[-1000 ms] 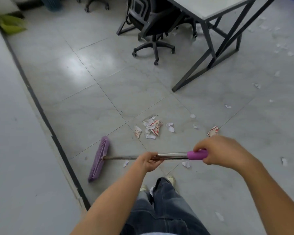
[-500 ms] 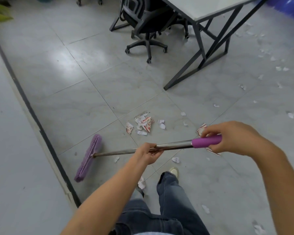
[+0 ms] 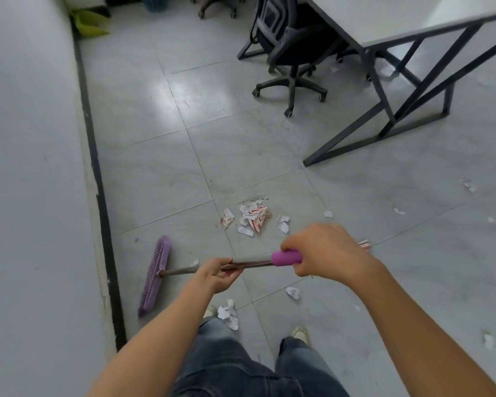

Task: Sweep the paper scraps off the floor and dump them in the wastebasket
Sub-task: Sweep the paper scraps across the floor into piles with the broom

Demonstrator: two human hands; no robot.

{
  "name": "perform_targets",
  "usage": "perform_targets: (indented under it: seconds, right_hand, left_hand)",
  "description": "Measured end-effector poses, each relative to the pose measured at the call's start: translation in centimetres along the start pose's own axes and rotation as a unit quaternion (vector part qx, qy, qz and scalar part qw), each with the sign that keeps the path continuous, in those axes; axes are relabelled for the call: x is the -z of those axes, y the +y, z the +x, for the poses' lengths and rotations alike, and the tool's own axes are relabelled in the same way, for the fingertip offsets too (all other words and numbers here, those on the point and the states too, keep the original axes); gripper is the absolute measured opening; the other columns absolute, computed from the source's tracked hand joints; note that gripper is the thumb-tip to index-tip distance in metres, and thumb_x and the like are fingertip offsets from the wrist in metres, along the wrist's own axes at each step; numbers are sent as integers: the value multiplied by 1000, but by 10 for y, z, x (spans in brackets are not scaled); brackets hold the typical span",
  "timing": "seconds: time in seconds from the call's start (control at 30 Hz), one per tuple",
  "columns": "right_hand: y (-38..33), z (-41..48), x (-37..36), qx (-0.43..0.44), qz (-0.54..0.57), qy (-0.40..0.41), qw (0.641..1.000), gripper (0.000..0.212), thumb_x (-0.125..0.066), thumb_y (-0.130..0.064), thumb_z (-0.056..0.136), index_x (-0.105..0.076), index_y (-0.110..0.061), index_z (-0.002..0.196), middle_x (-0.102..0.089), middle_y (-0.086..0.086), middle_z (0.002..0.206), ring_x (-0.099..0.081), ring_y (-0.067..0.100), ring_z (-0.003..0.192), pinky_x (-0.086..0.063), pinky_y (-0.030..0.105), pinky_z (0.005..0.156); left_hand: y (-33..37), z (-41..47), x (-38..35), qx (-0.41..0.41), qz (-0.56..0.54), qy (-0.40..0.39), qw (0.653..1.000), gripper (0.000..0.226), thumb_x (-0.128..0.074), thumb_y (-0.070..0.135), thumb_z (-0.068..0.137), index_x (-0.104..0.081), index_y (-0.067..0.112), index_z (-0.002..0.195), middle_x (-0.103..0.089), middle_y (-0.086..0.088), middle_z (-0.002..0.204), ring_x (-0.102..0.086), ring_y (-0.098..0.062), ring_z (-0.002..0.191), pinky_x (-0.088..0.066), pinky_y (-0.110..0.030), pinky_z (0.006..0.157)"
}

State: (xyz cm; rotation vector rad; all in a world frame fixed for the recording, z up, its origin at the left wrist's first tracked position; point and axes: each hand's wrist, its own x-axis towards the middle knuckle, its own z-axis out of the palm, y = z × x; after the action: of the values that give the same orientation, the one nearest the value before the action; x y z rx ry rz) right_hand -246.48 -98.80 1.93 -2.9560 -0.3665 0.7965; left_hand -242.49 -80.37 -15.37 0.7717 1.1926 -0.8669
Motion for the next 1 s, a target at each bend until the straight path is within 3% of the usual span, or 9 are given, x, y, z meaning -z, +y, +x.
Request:
perform_targets:
  seconds: [0.13,0.2,0.27,0.43,0.53,0.7,0.77,0.9,1.0]
  right_hand:
    - [65,-35,-12,22,-7,-7,1000,13,-54,-21,78,-49,-32,82,-43,-6,67,-45,19,75,-20,21,48]
    - [91,-53,-17,27,-14,-10,999,15,-54,-21,78,-50,-34,84,-48,-5,74,-46,19,75,-20,20,49]
    - [111,-71,-22,25,-30,-15,999,17,-54,-21,79,-53,-35,88,-41,-5,66,-44,20,74,-20,20,48]
    - [160,-118,-16,-31,-77,-22,996,26,-53,-24,80,-58,-34,103,-37,-8,64,-44,17,76,-23,21,49]
    - [178,-141,0,-62,-114,10,991,25,-53,-28,79,-58,-37,102,-39,-8,63,-44,15,73,-23,21,48]
    - [189,-177,32,-30,-109,60,992,32,-56,-34,79,-55,-48,107,-51,-15,72,-44,10,73,-30,19,54]
    - [186,-185,45,-17,-100,71,992,32,-58,-33,77,-57,-49,105,-42,-20,62,-41,6,64,-31,20,54]
    - [171,-172,40,16,-75,67,995,34,-60,-32,77,-58,-47,107,-47,-17,67,-45,7,69,-32,21,54]
    - [150,-147,11,44,-87,40,994,36,-57,-25,78,-58,-43,108,-46,-12,69,-43,10,68,-26,20,50]
  left_hand:
    - [-63,10,-43,0,-36,-3,999,20,-39,-1,98,-49,-11,85,-51,-24,85,-41,-30,134,-27,-33,116]
    - [-93,14,-61,3,-53,6,999,22,-38,-1,99,-48,-11,82,-51,-24,84,-41,-31,134,-28,-33,115]
    - [-119,15,-77,10,-64,-3,998,21,-38,-1,98,-48,-12,84,-52,-25,87,-41,-31,134,-28,-35,114]
    - [-171,7,-129,31,-85,-43,995,22,-37,-2,99,-48,-14,84,-50,-25,128,-40,-33,134,-26,-37,116]
    - [-193,-1,-162,39,-119,-86,988,22,-37,-2,99,-48,-12,82,-56,-25,99,-40,-32,135,-26,-38,115]
    - [-207,-44,-182,14,-162,-139,977,25,-38,-2,99,-47,-10,78,-61,-24,56,-43,-30,133,-26,-37,114]
    - [-205,-62,-175,10,-165,-132,977,24,-38,-2,99,-47,-10,78,-60,-25,71,-42,-31,133,-26,-37,114]
    - [-193,-64,-138,-5,-175,-104,979,21,-38,-2,99,-46,-13,83,-50,-24,133,-42,-33,133,-27,-37,114]
    - [-191,-45,-102,-6,-193,-70,979,20,-36,-1,99,-45,-13,86,-41,-20,143,-41,-32,134,-26,-37,114]
